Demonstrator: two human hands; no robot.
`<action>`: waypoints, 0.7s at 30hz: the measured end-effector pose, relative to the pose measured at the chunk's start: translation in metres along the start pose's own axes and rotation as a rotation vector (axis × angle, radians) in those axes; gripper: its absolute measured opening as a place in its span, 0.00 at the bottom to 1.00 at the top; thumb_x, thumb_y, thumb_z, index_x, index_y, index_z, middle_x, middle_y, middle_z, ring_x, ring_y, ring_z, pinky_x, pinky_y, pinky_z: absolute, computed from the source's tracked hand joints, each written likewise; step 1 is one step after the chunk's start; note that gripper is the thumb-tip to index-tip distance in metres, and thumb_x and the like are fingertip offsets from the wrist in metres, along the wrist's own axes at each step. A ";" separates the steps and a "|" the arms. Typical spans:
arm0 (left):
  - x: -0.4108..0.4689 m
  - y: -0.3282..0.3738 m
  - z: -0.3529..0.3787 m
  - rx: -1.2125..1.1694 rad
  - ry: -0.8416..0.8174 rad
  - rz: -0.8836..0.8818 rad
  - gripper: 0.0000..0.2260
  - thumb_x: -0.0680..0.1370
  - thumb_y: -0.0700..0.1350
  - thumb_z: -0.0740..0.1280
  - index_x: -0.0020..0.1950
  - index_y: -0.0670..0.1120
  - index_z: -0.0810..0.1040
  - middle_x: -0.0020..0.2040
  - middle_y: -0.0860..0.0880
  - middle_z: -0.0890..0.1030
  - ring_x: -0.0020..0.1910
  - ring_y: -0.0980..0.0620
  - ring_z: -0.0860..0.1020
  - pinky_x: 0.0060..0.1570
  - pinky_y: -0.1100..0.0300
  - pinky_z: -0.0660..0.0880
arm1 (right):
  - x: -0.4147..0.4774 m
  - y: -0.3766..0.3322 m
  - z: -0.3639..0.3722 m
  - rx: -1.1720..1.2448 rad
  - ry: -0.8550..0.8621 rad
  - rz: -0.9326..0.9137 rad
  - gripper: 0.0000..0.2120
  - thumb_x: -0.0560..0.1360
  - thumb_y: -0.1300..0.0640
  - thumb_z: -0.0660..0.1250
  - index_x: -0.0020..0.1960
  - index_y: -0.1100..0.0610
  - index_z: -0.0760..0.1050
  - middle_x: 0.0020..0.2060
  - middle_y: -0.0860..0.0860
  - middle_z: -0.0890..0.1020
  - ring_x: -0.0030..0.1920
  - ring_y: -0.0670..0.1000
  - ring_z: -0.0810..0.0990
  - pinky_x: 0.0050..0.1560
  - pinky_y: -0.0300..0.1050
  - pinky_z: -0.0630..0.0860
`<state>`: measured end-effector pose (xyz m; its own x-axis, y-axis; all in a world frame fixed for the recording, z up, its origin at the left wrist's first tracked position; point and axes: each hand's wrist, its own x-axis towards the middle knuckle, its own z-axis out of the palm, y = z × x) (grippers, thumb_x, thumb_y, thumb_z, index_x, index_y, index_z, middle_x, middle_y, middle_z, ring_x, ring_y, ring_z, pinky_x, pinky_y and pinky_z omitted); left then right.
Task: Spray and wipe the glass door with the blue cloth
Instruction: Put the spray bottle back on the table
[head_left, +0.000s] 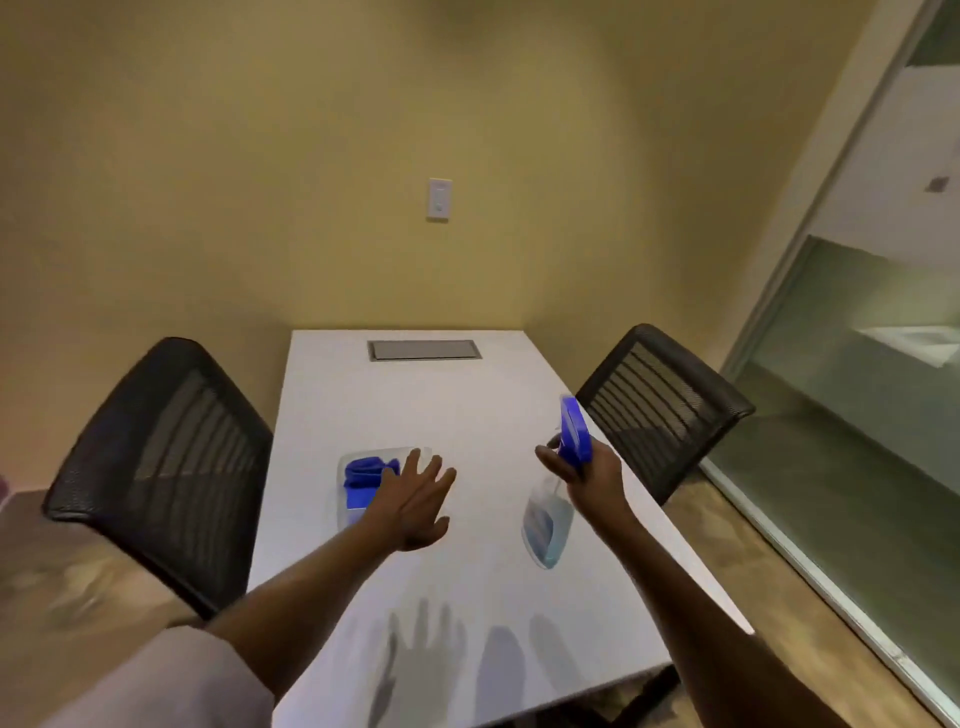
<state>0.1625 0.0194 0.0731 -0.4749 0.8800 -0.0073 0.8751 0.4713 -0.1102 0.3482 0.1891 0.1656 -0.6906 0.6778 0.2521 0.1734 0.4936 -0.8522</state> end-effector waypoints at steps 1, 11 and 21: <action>0.001 -0.014 0.005 -0.005 -0.024 -0.027 0.32 0.78 0.60 0.58 0.77 0.47 0.53 0.78 0.43 0.58 0.77 0.34 0.54 0.58 0.35 0.72 | 0.014 0.002 0.013 0.017 -0.021 -0.008 0.14 0.70 0.44 0.73 0.46 0.53 0.77 0.38 0.49 0.82 0.40 0.51 0.81 0.42 0.42 0.78; 0.043 -0.101 0.065 0.009 -0.144 -0.190 0.28 0.78 0.56 0.60 0.74 0.47 0.59 0.75 0.44 0.63 0.75 0.34 0.55 0.57 0.39 0.71 | 0.135 0.057 0.123 0.093 -0.152 0.085 0.08 0.70 0.52 0.76 0.41 0.50 0.76 0.38 0.49 0.82 0.40 0.51 0.81 0.48 0.55 0.80; 0.086 -0.131 0.116 -0.068 -0.279 -0.294 0.23 0.80 0.51 0.56 0.73 0.47 0.61 0.74 0.43 0.65 0.76 0.37 0.55 0.61 0.37 0.68 | 0.210 0.121 0.186 0.036 -0.228 0.151 0.08 0.71 0.52 0.75 0.42 0.53 0.77 0.37 0.52 0.83 0.39 0.53 0.81 0.44 0.50 0.78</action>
<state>-0.0037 0.0263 -0.0283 -0.7049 0.6615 -0.2558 0.6977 0.7116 -0.0822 0.0935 0.2903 0.0299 -0.7997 0.6001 0.0153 0.2636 0.3739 -0.8892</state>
